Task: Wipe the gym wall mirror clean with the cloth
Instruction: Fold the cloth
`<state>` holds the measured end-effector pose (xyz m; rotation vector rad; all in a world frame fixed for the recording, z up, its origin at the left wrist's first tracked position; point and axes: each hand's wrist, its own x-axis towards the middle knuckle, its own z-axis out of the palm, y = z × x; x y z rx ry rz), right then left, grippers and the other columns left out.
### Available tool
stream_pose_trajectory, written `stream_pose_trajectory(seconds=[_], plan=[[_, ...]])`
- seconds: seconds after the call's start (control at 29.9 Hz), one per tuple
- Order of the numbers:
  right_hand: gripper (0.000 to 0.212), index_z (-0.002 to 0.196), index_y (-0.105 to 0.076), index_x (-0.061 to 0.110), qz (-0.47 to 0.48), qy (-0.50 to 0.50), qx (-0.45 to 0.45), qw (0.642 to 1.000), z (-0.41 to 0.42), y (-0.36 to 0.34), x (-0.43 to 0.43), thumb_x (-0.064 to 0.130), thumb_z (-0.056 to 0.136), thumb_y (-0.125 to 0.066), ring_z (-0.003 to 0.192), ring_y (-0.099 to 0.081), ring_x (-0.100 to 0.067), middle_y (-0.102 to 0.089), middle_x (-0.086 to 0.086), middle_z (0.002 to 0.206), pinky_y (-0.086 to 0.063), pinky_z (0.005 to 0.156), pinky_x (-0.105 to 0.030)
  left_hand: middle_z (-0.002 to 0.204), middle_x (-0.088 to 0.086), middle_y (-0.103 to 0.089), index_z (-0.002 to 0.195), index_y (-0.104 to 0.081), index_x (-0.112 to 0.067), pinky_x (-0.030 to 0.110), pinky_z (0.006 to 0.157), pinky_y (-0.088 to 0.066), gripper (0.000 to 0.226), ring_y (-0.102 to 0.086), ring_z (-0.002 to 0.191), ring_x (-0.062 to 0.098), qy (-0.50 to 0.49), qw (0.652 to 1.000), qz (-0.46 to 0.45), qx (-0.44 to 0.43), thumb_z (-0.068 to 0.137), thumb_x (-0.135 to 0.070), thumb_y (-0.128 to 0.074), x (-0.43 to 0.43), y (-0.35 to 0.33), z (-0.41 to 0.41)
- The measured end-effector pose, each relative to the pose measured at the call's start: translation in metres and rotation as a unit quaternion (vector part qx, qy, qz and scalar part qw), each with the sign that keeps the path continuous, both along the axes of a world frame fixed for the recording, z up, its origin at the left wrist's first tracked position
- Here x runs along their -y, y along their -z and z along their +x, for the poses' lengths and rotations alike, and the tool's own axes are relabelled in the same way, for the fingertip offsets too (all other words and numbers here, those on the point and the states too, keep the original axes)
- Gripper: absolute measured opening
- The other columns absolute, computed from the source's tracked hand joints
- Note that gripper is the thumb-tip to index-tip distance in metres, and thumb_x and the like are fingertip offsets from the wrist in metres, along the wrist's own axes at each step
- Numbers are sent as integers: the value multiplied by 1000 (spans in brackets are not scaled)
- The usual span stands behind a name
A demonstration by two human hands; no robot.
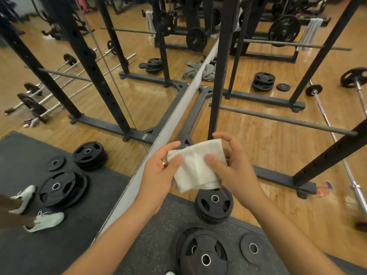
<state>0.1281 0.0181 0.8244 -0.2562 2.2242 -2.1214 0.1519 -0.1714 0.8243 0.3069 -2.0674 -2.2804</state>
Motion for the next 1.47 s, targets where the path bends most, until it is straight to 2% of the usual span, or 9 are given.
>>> stream_pose_trajectory(seconds=[0.23, 0.37, 0.47, 0.57, 0.74, 0.8, 0.94, 1.14, 1.47], plan=[[60, 142, -50, 55, 28, 29, -13, 999, -2, 20, 27, 9, 104, -58, 127, -61, -13, -60, 21, 142, -54, 99, -34, 102, -24, -69, 120, -65, -33, 15, 63, -49, 27, -65, 84, -2, 11, 984, -155, -83, 106, -16, -50, 19, 18, -3], [57, 133, -57, 50, 47, 54, -1, 997, -7, 28, 36, 1, 106, -46, 71, -57, 6, -64, 35, 80, -42, 66, -9, 106, -22, -70, 122, -66, -39, 18, 66, -52, 31, -68, 86, 5, 69, 986, -138, -65, 104, -15, -58, 35, 28, -10], [56, 134, -56, 48, 53, 59, 4, 997, -8, 29, 47, 1, 106, -44, 59, -44, -1, -62, 27, 70, -39, 58, -14, 132, -27, -56, 124, -59, -58, 24, 95, -52, 43, -58, 121, 2, 71, 972, -204, -93, 98, -25, -67, 45, 43, -14], [55, 134, -57, 49, 39, 70, 11, 997, -8, 34, 56, 4, 106, -47, 65, -50, -9, -67, 19, 80, -44, 61, -21, 167, -13, -17, 144, -48, -43, 41, 117, -38, 47, -23, 152, 6, 40, 906, -387, -169, 102, -27, -59, 52, 57, -18], [47, 137, -62, 33, -6, 80, 42, 996, -12, 47, 52, 0, 106, -48, 98, -68, -10, -75, 9, 114, -54, 84, -24, 171, 11, -19, 162, -22, -12, 58, 125, -9, 75, -14, 159, 28, 173, 758, -547, -309, 105, -53, -45, 49, 83, -27], [46, 132, -63, 31, -22, 79, 56, 995, -17, 55, 42, -3, 105, -49, 102, -67, 1, -75, 17, 111, -50, 84, -15, 169, 18, -21, 163, -20, -13, 58, 123, -19, 69, -16, 158, 31, 178, 720, -581, -335, 102, -28, -48, 44, 98, -35], [46, 132, -63, 33, 41, 45, 52, 997, -36, 86, 8, -1, 103, -54, 103, -66, 5, -73, 12, 114, -49, 85, -14, 162, 21, -34, 156, -36, -13, 55, 119, -35, 70, -30, 153, 35, 150, 720, -587, -337, 90, 10, -32, 20, 133, -58], [50, 151, -50, 11, 376, -7, -119, 919, -81, 212, -73, 14, 101, -56, 147, -38, -10, -44, 0, 158, -30, 121, -23, 158, 22, -42, 152, -43, -11, 55, 114, -43, 68, -41, 147, 38, 172, 704, -633, -272, 89, 12, -32, -38, 251, -109], [55, 155, -40, 6, 507, -95, -9, 857, -117, 574, -183, 13, 103, -55, 153, -31, -33, -35, -15, 163, -41, 116, -53, 153, 24, -47, 145, -47, -6, 62, 106, -48, 73, -48, 140, 42, 277, 686, -663, -118, 76, 17, -47, -121, 598, -146]])
